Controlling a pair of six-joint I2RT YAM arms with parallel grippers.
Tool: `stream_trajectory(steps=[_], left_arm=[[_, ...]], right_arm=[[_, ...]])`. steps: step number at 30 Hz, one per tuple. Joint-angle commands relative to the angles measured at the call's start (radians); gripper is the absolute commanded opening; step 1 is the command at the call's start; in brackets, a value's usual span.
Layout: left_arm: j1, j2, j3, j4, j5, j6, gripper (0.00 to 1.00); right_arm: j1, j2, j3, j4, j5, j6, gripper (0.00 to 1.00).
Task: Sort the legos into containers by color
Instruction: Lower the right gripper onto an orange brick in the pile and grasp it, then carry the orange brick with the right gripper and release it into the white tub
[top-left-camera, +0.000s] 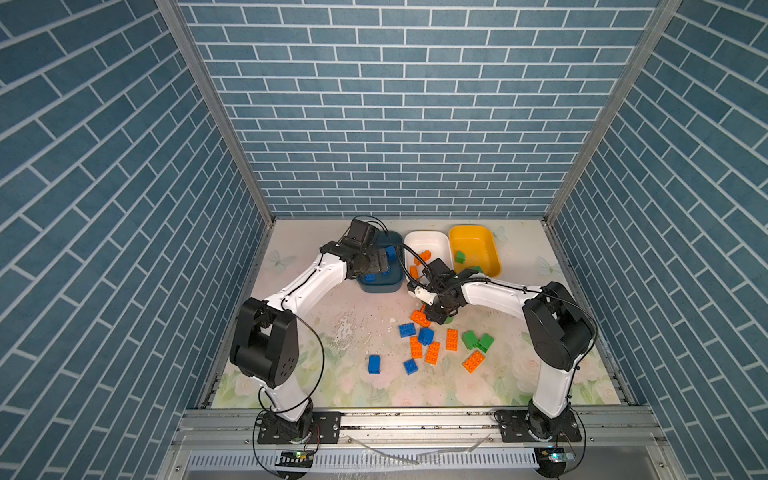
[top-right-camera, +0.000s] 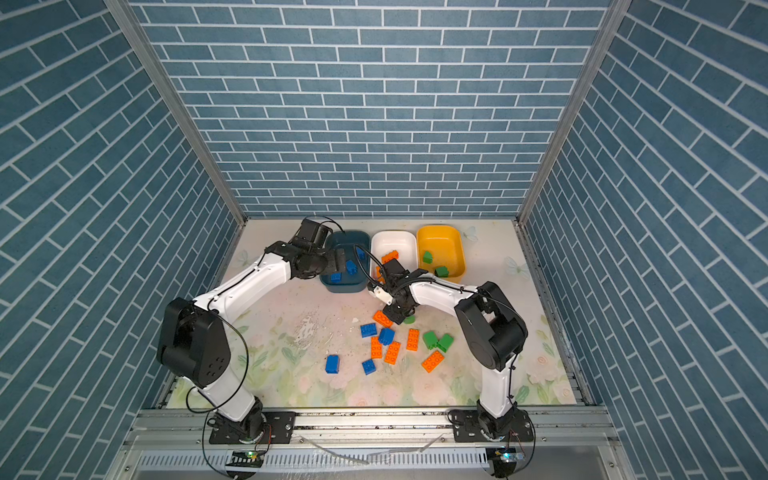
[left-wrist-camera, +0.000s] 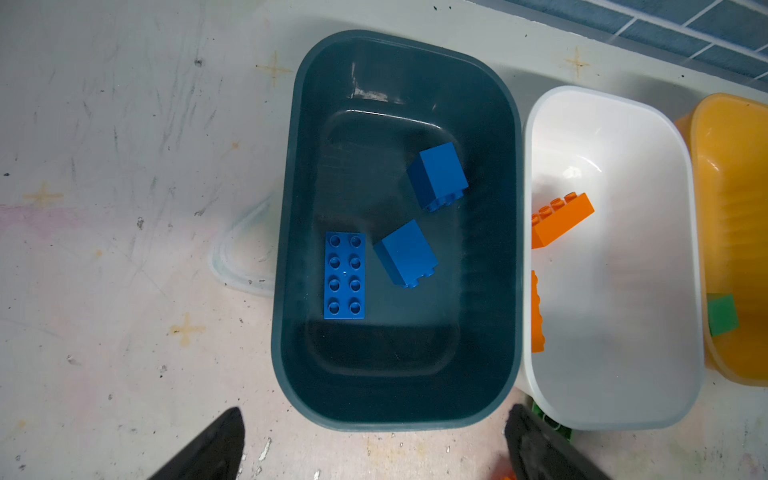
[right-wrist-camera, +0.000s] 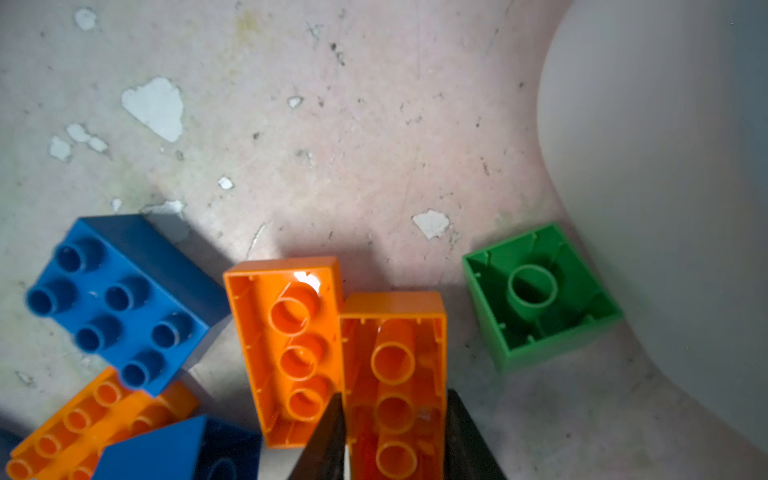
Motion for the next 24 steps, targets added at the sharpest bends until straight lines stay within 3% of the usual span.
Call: stream_trajectory(steps=[1,13,24], left_arm=[[0.002,-0.041,-0.017,-0.019,-0.024,0.003,0.99],[0.002,-0.145,-0.086,0.102,0.015,-0.018,0.99],[0.004,-0.174,-0.116,0.074,0.016,-0.052,0.99]], right_arm=[[0.005,-0.058,-0.005,-0.049,-0.01,-0.072,0.29],[-0.009,-0.221,-0.086,0.233,-0.045,-0.038,0.25],[-0.063,-0.074,0.049,0.411,-0.027,0.198,0.23]])
